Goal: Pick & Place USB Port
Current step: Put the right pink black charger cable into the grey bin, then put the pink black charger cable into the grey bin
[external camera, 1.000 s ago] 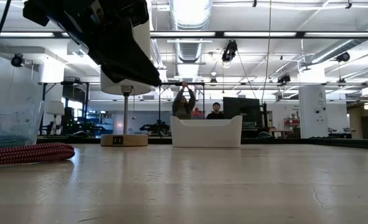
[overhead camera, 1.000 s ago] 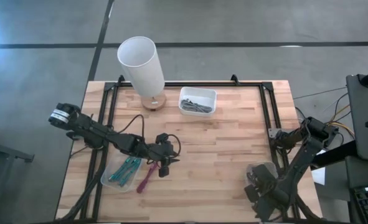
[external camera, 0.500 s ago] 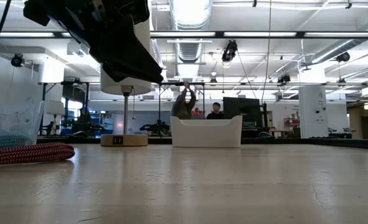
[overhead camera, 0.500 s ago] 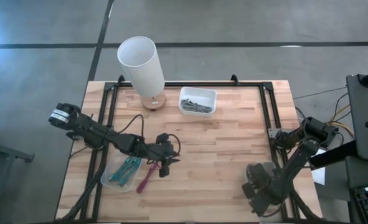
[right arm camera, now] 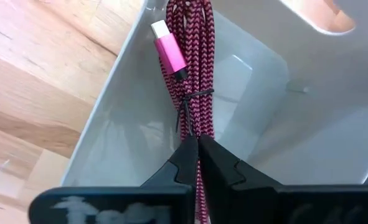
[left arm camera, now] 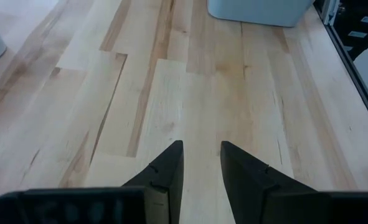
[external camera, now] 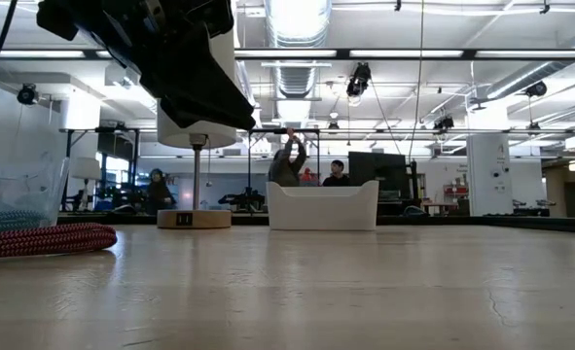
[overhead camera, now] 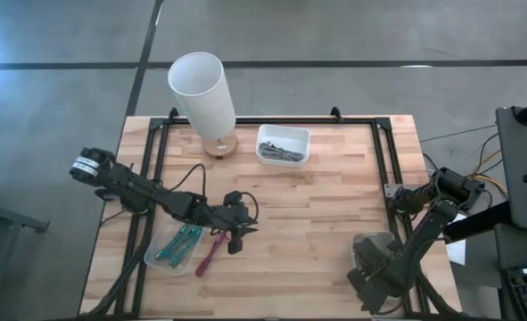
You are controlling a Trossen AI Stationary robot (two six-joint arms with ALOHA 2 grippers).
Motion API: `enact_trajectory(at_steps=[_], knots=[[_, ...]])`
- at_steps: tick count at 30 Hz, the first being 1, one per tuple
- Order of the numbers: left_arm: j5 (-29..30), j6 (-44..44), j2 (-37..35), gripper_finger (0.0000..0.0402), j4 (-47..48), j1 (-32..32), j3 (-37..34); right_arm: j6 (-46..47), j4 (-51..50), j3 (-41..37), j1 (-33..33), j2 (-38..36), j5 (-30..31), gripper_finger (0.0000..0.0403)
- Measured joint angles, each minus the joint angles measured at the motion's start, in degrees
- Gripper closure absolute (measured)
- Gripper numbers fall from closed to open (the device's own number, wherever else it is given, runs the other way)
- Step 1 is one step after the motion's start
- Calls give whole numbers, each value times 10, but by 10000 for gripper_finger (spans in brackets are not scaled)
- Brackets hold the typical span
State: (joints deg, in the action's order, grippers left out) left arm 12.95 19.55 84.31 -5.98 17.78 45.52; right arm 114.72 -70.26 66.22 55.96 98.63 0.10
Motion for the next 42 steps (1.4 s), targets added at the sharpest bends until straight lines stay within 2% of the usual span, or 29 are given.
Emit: enact_trajectory(at_steps=[12,22,26,33,37,42], knots=[[0,-1,0,298,0,0,0,-50,2,-3,-14,0,-13,394],[0,-2,0,298,0,0,0,-199,6,-4,-19,0,-36,394],[0,-3,0,298,0,0,0,-171,6,-9,-19,0,-36,394],[0,-3,0,298,0,0,0,-174,8,-14,-19,0,-133,394],[0,-2,0,298,0,0,0,-169,8,-22,-19,0,-166,386],[0,-3,0,298,0,0,0,-171,18,-38,-21,0,-182,356]])
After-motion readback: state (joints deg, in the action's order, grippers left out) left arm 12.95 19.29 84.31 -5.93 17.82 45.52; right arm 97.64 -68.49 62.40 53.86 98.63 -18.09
